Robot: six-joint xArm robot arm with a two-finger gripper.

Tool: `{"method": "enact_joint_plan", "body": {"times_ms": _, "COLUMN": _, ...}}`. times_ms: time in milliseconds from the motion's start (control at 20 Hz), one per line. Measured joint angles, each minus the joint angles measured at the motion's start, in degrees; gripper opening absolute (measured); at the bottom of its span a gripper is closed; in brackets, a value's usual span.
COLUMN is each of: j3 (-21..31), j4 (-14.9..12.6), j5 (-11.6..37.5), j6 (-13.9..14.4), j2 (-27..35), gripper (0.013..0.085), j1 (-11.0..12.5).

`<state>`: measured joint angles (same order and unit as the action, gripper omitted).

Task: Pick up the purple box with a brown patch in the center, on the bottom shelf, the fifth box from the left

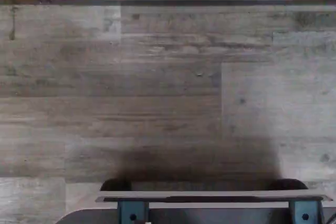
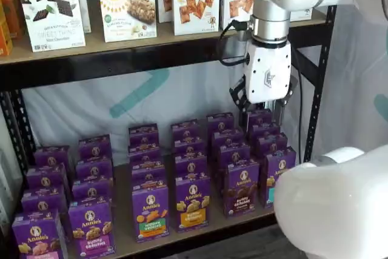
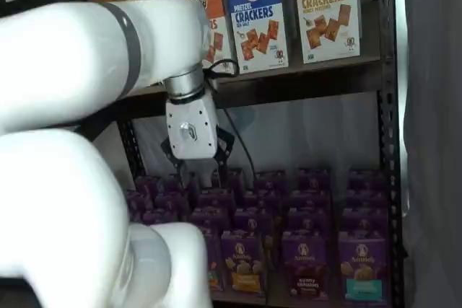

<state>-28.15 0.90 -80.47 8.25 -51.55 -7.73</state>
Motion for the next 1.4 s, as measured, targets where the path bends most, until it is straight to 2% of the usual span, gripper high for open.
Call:
{"method": "enact_joint_plan", "body": {"times_ms": 300, "j3": 2.54, "j4": -0.78, "j5": 3.61, "j6": 0.13, "j2": 1.85, "gripper": 0.0850, "j1": 0.02}}
{"method": "enact_joint_plan", "body": {"times_ms": 800, "j3": 7.99, "j4": -2.45, "j5": 14.78, "j6": 0.94, "j2": 5.45, "gripper": 0.0850, "j1": -0.06}}
{"method": "enact_joint_plan", "body": {"times_ms": 1050, "j3": 9.46, "j4": -3.46, "j5": 20.34, "j6": 1.72, "j2": 9.40, "gripper": 0.0850, "j1": -0.22}}
{"method": "enact_joint_plan", "body": {"times_ms": 1400, "j3": 11.80, "j4": -3.05, "j5": 30.56, "j6": 1.26, "j2": 17.12, "gripper": 0.0850, "j1": 0.32}}
